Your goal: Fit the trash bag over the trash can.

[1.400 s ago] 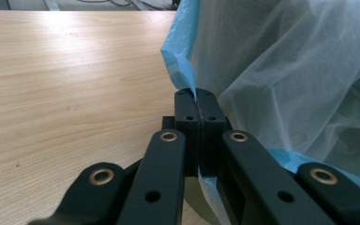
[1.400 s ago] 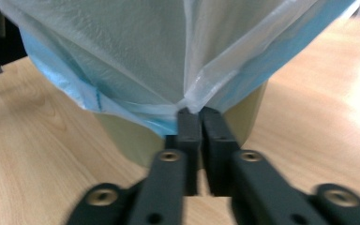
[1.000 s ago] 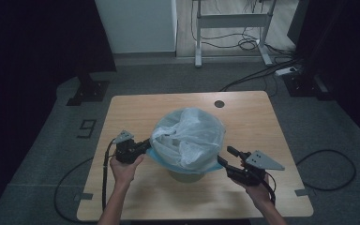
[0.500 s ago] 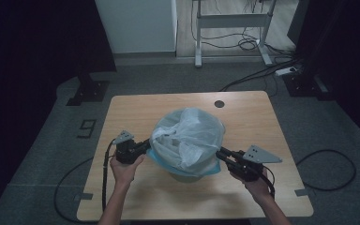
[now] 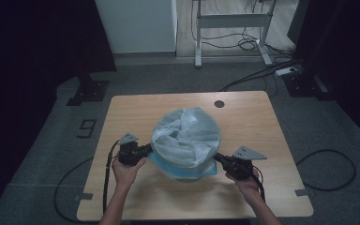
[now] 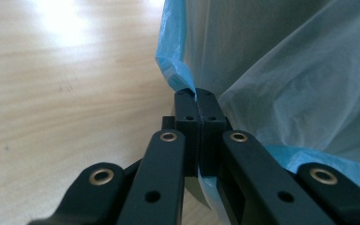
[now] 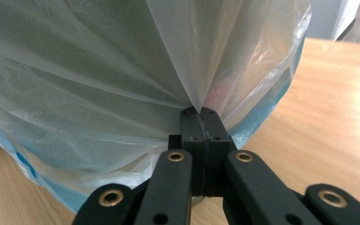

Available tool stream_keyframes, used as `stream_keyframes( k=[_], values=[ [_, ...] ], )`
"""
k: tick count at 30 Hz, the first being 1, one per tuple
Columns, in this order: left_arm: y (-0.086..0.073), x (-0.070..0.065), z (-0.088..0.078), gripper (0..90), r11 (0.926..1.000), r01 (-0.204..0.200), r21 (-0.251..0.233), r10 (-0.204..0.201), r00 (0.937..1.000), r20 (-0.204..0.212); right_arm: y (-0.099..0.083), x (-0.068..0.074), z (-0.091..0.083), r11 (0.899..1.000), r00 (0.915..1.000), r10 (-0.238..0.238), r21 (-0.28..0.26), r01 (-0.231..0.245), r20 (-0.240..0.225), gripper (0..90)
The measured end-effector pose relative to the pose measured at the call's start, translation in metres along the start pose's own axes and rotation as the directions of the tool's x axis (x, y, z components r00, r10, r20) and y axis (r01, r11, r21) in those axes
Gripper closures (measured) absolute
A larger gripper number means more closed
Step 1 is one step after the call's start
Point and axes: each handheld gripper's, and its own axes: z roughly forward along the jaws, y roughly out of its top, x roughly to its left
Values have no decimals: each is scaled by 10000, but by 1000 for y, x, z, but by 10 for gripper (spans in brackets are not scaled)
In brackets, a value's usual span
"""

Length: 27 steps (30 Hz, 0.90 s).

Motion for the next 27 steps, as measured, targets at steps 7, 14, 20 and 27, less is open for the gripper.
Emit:
stream_keyframes(
  k=[7, 14, 20, 27],
  values=[
    [-5, -1, 4, 884, 9998, 57, 193, -59, 9999, 86, -5, 0, 1, 10000, 10000, -6, 49, 6, -6, 890],
    [-3, 2, -12, 493, 9976, -181, -667, 157, 9992, -367, -1, 0, -12, 9976, 9993, -45, -690, 70, 368, 578],
    [-6, 14, -40, 314, 9866, -674, -1489, 635, 9975, -305, -5, -5, -28, 9916, 9984, 142, -1291, -71, 547, 426],
    [2, 15, -58, 300, 9639, -1061, -2441, 1107, 9938, 53, -10, -14, -45, 9847, 9995, 265, -1725, -234, 161, 384]
  ],
)
